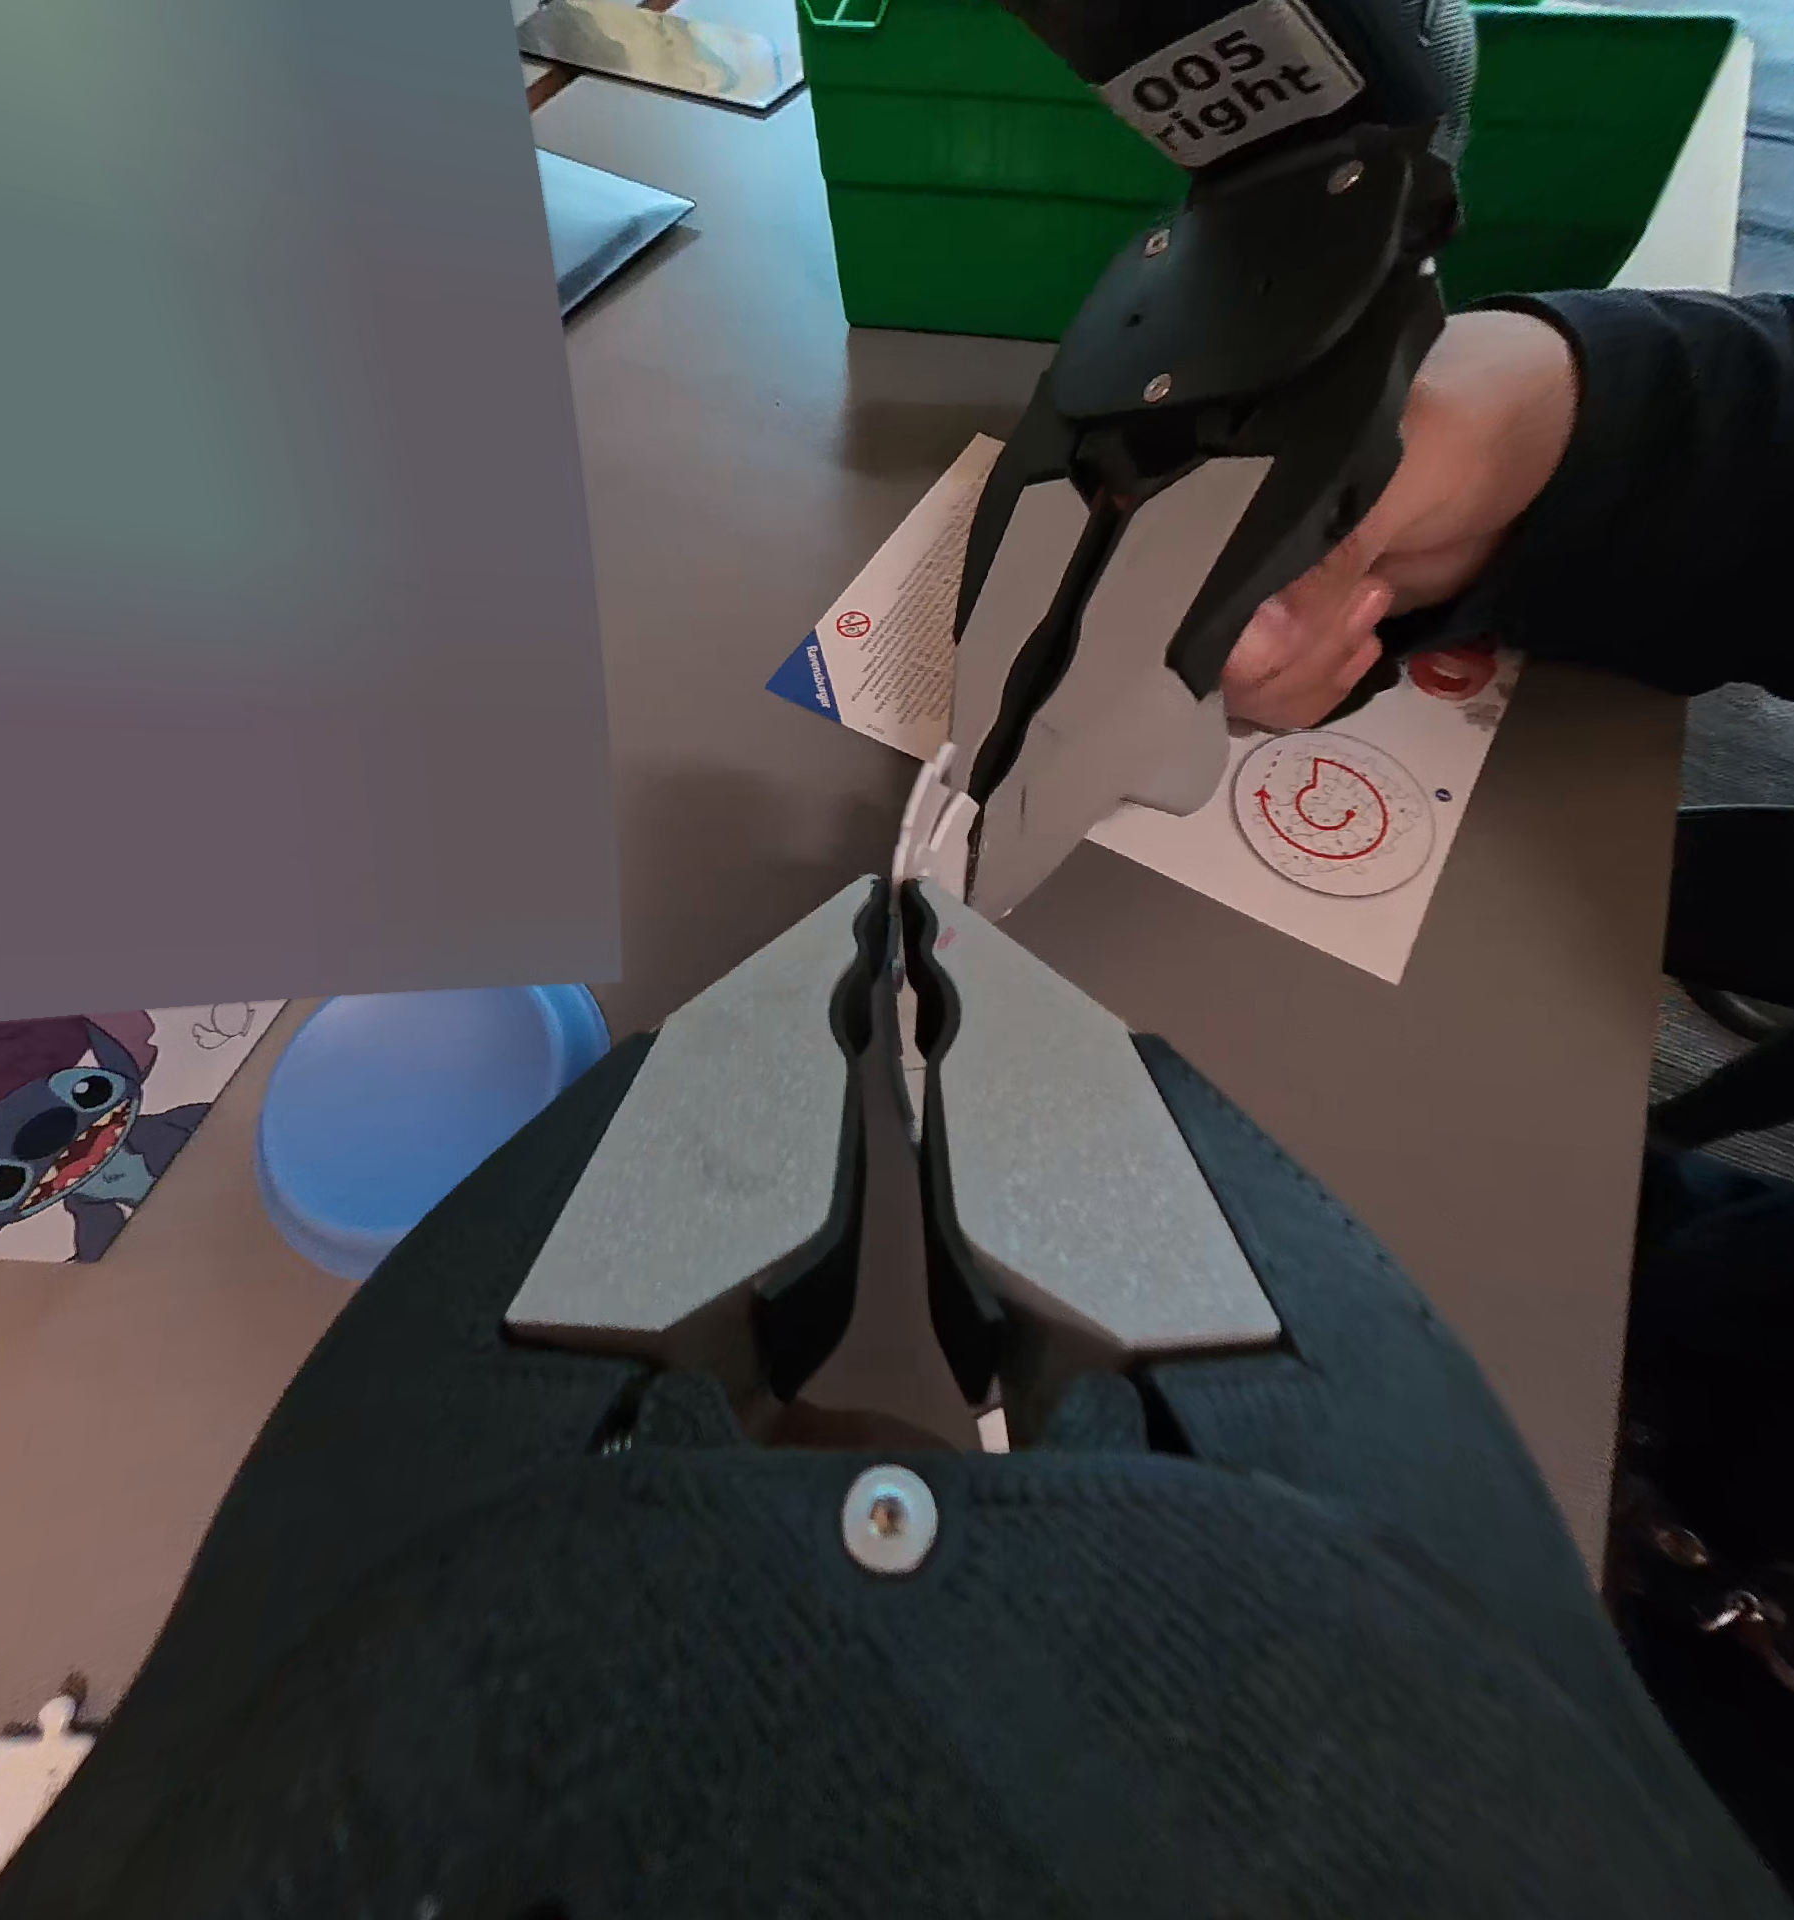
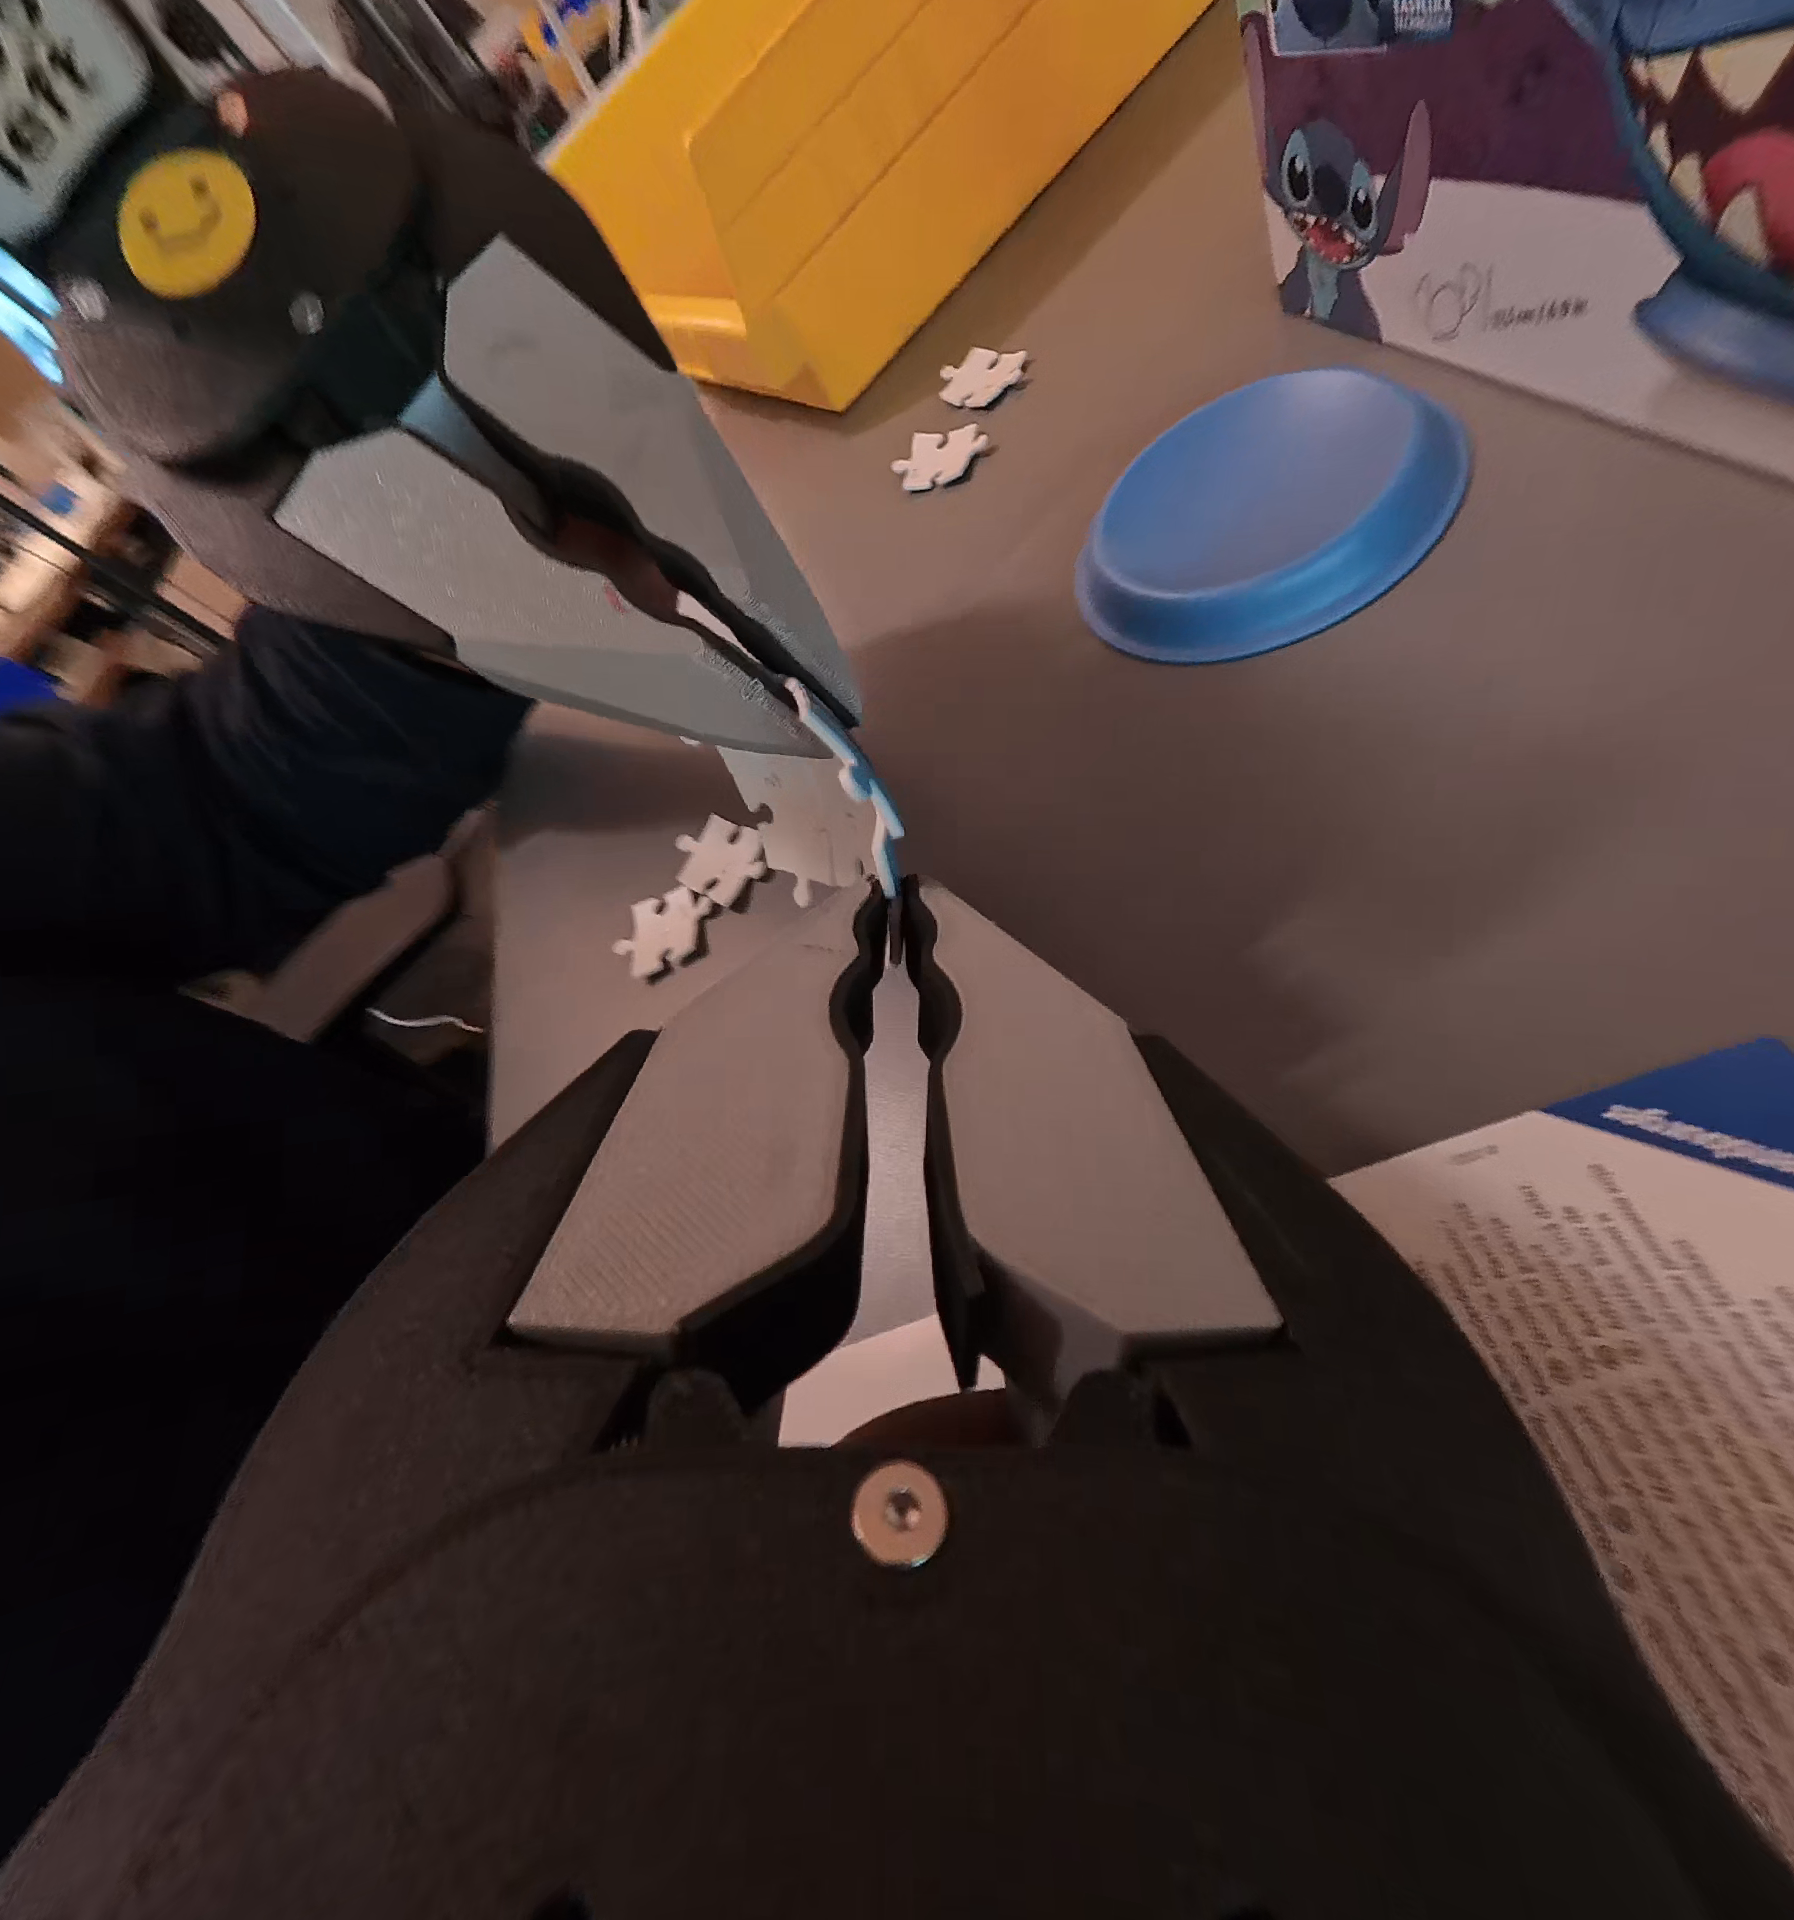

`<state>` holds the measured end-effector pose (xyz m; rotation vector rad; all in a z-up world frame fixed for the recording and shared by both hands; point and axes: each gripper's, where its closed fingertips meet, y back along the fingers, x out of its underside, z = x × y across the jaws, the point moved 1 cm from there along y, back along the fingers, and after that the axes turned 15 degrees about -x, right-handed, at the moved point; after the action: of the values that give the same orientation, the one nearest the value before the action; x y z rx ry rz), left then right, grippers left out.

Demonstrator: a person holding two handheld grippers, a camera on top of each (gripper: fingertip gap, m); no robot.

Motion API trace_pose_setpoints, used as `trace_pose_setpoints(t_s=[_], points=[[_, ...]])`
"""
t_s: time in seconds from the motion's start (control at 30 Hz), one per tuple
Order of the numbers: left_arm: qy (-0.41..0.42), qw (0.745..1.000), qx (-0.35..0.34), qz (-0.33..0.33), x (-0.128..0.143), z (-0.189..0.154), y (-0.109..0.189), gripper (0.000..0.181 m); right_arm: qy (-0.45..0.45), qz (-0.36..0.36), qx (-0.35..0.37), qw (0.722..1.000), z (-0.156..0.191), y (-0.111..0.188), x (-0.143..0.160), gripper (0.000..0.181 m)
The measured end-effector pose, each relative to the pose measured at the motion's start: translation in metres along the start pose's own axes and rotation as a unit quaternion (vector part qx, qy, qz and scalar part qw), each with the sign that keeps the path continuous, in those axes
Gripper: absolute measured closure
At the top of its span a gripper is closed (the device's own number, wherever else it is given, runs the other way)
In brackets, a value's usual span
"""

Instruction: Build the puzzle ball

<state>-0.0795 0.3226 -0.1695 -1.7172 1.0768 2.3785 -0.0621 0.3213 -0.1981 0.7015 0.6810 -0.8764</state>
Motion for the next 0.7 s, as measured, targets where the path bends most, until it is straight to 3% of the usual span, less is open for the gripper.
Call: trace_pose_setpoints(t_s=[0.27, 0.57, 0.7], points=[[-0.007, 1.0, -0.012, 0.003, 0.005, 0.001, 0.0, 0.181, 0.005, 0.008, 0.007, 1.0, -0.002, -0.002, 0.002, 0.181], [0.041, 0.997, 0.051, 0.039, 0.015, 0.0, 0.003, 0.181, 0.02, 0.021, 0.0, 1.0, 0.0, -0.006, 0.006, 0.181], [0.039, 0.996, 0.06, 0.061, 0.023, 0.0, 0.004, 0.168, 0.041, 0.019, -0.002, 0.999, 0.004, -0.005, 0.002, 0.181]])
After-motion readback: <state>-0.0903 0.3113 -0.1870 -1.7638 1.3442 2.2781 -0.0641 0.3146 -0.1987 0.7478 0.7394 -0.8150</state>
